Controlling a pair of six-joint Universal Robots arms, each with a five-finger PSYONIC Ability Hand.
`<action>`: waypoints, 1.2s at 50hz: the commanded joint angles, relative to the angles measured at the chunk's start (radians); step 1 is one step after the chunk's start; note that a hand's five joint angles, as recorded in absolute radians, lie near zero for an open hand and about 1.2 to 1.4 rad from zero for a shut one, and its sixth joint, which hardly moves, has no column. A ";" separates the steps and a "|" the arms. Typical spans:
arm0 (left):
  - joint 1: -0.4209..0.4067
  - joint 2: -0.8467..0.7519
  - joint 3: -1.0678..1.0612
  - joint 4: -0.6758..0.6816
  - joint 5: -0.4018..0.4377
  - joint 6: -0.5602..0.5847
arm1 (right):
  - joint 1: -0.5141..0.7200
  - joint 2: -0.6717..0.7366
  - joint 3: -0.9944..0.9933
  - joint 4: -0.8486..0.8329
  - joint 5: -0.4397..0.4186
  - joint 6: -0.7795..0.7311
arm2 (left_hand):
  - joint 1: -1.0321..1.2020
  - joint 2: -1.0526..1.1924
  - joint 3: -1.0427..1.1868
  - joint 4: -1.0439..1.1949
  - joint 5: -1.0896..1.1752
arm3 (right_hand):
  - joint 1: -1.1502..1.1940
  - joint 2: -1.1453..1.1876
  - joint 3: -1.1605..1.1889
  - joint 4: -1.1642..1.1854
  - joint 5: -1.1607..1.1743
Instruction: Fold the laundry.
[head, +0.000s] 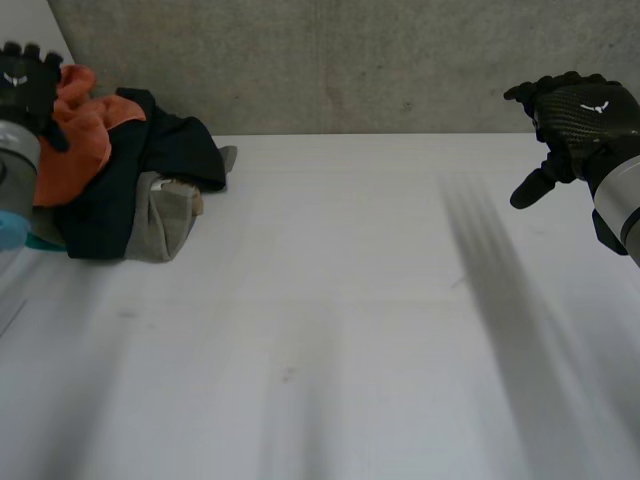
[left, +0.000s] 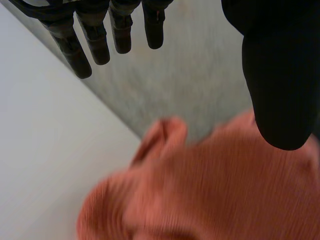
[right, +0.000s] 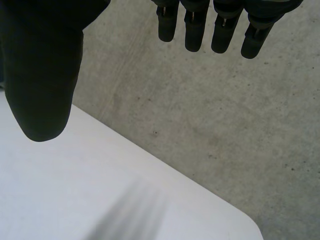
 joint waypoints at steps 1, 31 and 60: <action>0.043 -0.214 0.158 0.004 0.001 0.076 | 0.000 0.018 0.001 -0.001 0.001 -0.007 | 0.018 0.015 0.014 0.020 0.002 | -0.052 -0.046 -0.032 -0.029 -0.041; -0.343 0.473 -0.153 0.030 0.014 -0.510 | -0.014 0.020 -0.019 -0.002 -0.002 -0.007 | 1.195 1.192 1.191 1.197 1.179 | -0.052 -0.046 -0.032 -0.029 -0.041; -0.624 0.376 -0.461 -0.104 0.008 -0.387 | 0.000 0.021 -0.003 0.107 -0.056 -0.243 | 0.030 0.027 0.025 0.032 0.013 | -0.052 -0.046 -0.032 -0.029 -0.041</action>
